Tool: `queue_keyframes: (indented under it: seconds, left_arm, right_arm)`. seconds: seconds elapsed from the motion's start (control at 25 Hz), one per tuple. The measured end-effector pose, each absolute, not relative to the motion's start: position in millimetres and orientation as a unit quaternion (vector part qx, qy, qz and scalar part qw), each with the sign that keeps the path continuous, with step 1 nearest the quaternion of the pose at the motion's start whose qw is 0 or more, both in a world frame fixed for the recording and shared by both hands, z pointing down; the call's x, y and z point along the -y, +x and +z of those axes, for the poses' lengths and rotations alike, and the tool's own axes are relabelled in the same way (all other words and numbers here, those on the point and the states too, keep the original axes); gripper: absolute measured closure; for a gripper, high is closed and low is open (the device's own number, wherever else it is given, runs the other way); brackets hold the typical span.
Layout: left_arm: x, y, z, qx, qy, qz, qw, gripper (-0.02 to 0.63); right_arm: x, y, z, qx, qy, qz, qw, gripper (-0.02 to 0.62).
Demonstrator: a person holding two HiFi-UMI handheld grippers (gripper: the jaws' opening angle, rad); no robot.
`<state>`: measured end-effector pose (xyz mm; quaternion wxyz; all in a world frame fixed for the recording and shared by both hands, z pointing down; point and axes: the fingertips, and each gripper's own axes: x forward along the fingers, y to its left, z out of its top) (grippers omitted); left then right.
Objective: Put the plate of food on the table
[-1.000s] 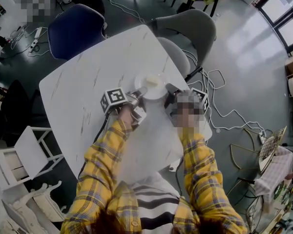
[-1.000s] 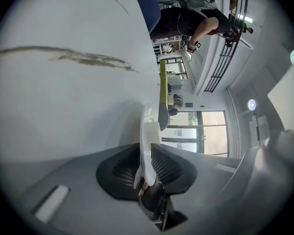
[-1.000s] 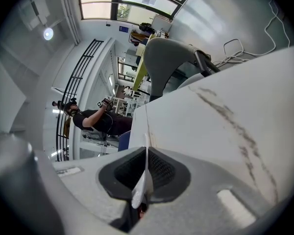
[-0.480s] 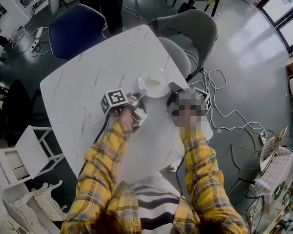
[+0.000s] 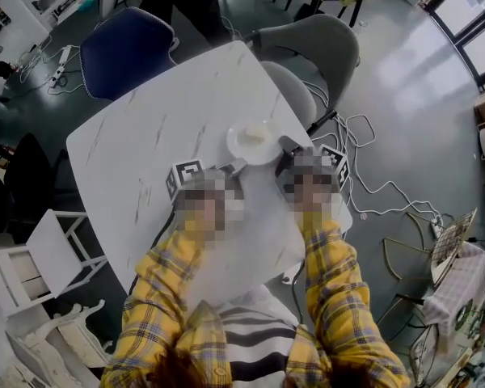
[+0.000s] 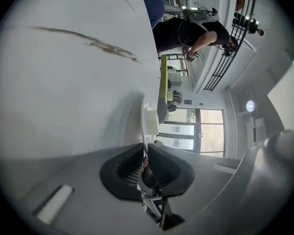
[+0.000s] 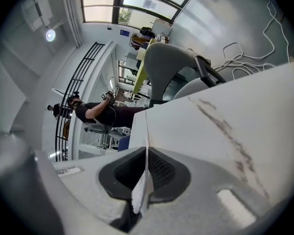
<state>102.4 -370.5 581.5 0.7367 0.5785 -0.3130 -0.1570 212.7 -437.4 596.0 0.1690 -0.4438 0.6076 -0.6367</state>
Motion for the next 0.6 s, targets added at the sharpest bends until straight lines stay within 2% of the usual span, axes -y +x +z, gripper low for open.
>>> queue_keyframes:
  seconds: [0.12,0.24,0.6]
  left_arm:
    - [370.3,93.9,585.4,0.339,0.588,-0.151,0.719,0.580]
    - [375.7,79.2,587.6,0.372,0.591,-0.157,0.698,0.610]
    - [365.6,126.9,576.7,0.282,0.597,-0.155,0.735,0.611]
  right_arm:
    - [437.3,209.4,595.2,-0.613,-0.442,-0.634,0.165,0.584]
    - [438.7,212.4,595.1,-0.610,-0.445,-0.633,0.174,0.584]
    - [439.3,212.1,591.4,-0.614,-0.456,-0.620,0.175,0.583]
